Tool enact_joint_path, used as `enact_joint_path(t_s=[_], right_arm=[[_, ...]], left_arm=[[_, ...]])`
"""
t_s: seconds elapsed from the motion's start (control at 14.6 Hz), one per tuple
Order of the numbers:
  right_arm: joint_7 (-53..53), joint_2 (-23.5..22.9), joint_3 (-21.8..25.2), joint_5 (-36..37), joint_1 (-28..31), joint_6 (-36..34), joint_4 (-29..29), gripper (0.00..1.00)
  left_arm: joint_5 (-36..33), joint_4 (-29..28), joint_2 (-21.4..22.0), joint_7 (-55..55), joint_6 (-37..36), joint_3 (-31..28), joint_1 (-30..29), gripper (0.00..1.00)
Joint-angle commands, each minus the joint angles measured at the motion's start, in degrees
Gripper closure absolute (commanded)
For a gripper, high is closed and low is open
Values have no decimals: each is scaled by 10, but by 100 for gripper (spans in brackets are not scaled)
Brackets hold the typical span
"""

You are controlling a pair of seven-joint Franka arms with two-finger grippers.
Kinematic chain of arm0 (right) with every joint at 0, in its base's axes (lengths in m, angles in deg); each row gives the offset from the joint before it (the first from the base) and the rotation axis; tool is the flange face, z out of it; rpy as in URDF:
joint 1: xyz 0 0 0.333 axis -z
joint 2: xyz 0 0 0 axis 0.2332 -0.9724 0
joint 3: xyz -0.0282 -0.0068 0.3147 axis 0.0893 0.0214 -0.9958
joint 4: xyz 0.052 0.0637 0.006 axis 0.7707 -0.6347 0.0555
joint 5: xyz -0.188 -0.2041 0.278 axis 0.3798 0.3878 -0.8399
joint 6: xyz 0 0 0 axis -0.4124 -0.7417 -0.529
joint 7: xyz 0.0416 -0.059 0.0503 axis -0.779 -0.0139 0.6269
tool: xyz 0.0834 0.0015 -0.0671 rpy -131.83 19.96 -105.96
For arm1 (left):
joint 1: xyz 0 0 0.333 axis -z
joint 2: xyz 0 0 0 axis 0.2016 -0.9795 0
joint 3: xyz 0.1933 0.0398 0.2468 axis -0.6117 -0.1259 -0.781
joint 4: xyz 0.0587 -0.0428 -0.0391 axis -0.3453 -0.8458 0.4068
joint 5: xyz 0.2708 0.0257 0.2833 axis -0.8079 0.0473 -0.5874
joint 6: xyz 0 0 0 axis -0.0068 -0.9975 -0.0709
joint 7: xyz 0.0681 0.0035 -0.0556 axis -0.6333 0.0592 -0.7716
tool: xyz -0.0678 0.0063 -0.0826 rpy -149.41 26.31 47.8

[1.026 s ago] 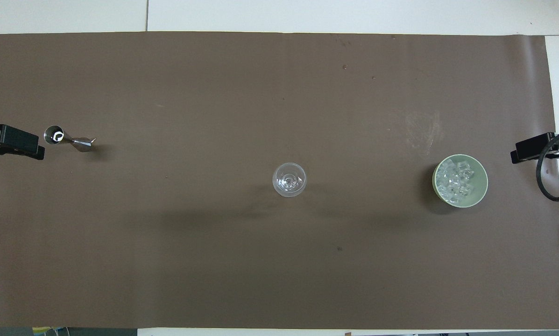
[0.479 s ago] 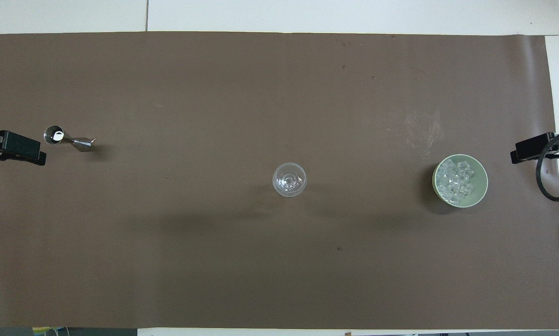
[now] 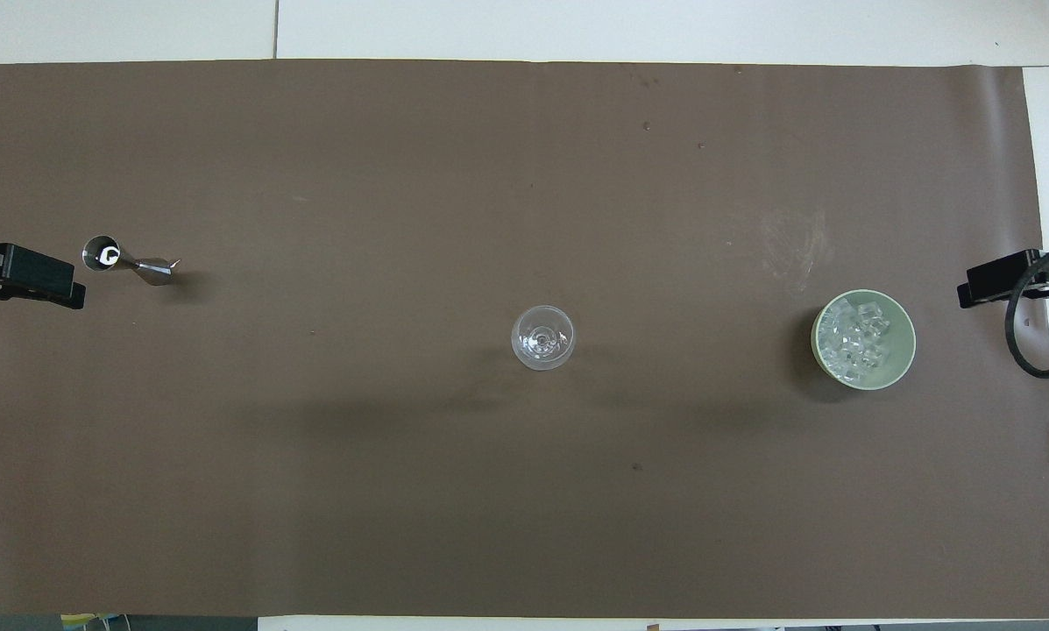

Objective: Pour wine and add ice with both arms

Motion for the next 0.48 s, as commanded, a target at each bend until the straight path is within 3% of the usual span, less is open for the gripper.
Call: enact_joint_path(t_s=[0.0,0.14,0.41], right_arm=[[10,14,-3,-8,6,10,-18,0],[10,14,-3,-8,7,9,-18,0],[10,14,-3,-8,6,8,-18,0]], left_arm=[[8,49,-53,-5,0,-3,-15,0],[23,74,-84,-19,3,-10,-20,0],[23,180,-191,-26,-1,-20,-19,0]])
